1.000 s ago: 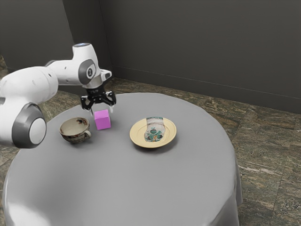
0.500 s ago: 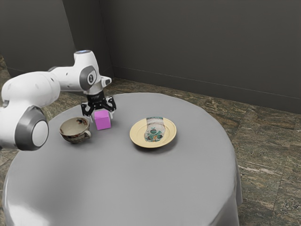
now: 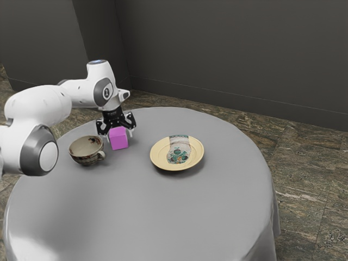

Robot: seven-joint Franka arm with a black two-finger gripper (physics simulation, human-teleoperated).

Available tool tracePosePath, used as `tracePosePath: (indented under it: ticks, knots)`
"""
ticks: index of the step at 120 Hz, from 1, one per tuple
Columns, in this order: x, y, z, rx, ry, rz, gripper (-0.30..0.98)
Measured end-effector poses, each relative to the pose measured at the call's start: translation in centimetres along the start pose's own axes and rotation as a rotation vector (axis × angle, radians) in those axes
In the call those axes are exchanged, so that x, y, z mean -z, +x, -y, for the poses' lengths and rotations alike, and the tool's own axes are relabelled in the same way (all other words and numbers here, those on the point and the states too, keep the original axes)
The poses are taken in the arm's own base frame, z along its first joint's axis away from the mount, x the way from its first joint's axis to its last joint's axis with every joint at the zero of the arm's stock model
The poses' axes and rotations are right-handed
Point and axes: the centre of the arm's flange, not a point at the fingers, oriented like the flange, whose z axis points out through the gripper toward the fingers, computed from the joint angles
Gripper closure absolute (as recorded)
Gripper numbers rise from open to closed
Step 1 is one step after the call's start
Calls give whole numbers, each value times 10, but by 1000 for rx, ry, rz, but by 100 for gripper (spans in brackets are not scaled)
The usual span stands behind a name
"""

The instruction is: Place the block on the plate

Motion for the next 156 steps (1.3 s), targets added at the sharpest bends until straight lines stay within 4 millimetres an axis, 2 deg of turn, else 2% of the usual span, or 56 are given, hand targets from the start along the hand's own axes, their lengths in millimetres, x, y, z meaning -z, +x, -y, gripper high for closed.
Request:
tracePosePath:
  ticks: [20, 48, 103, 138, 156]
  knots:
    - [-4, 6, 9, 16, -1, -6, 0]
    - [-4, 7, 10, 20, -4, -12, 1]
    - [-6, 8, 10, 30, -14, -9, 25]
    - [-5, 7, 8, 32, -13, -10, 26]
    - [6, 7, 9, 33, -3, -18, 27]
